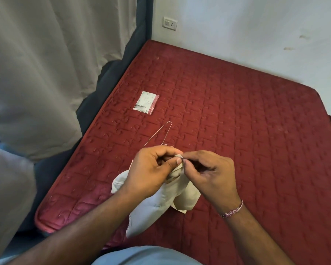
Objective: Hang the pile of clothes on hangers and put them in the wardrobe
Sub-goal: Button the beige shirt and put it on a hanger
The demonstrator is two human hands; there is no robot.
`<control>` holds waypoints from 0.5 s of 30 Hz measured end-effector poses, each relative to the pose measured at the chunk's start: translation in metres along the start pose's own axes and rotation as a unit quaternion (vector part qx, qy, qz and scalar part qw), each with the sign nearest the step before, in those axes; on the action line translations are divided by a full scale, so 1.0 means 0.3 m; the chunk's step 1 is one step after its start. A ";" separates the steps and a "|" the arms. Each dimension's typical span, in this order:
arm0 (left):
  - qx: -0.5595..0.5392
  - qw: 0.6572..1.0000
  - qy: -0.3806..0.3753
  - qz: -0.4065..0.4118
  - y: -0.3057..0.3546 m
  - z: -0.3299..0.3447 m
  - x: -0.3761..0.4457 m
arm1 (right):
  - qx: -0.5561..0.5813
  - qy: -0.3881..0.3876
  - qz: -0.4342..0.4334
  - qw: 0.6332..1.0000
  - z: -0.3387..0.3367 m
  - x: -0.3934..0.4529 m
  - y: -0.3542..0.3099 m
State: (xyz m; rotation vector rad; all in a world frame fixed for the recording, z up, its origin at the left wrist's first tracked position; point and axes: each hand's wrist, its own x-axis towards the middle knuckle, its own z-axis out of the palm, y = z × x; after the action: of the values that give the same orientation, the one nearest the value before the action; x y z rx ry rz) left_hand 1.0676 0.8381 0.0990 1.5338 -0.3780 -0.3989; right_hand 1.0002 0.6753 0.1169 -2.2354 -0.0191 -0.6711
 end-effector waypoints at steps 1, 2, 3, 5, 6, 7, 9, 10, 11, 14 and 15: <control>0.025 0.999 0.027 0.014 -0.005 0.008 -0.005 | 0.002 0.017 0.021 1.000 0.012 -0.005 -0.005; 0.042 0.998 0.042 0.027 -0.010 0.018 -0.009 | 0.006 0.034 0.045 0.998 0.023 -0.008 -0.012; 0.054 0.997 0.049 0.036 -0.011 0.027 -0.013 | 0.011 0.049 0.065 0.997 0.032 -0.009 -0.018; 0.067 0.996 0.046 0.045 -0.016 0.038 -0.016 | 0.006 0.068 0.077 0.995 0.041 -0.012 -0.022; 0.063 0.996 0.037 0.044 -0.017 0.040 -0.015 | -0.006 0.074 0.074 0.994 0.043 -0.013 -0.024; 0.051 0.998 0.022 0.040 -0.014 0.041 -0.015 | -0.020 0.079 0.071 0.994 0.044 -0.015 -0.021; 0.042 0.998 -0.006 0.040 -0.014 0.033 -0.004 | -0.021 0.083 0.077 0.993 0.047 -0.017 -0.012; 0.058 0.997 -0.012 0.046 -0.020 0.027 0.005 | -0.006 0.080 0.091 0.993 0.051 -0.018 -0.010; 0.078 0.996 -0.009 0.052 -0.022 0.025 0.010 | 0.020 0.074 0.112 0.991 0.055 -0.019 -0.012; 0.071 0.995 0.060 0.038 -0.032 0.036 0.025 | 0.205 0.035 0.241 0.948 0.081 -0.027 -0.016; 0.036 0.996 0.082 0.020 -0.031 0.035 0.034 | 0.268 0.003 0.284 0.921 0.089 -0.035 -0.010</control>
State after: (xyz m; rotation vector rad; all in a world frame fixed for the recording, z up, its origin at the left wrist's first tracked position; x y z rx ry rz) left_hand 1.0715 0.8242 0.0895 1.6138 -0.2957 -0.2277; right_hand 1.0028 0.6979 0.0993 -1.5924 0.3895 -0.2980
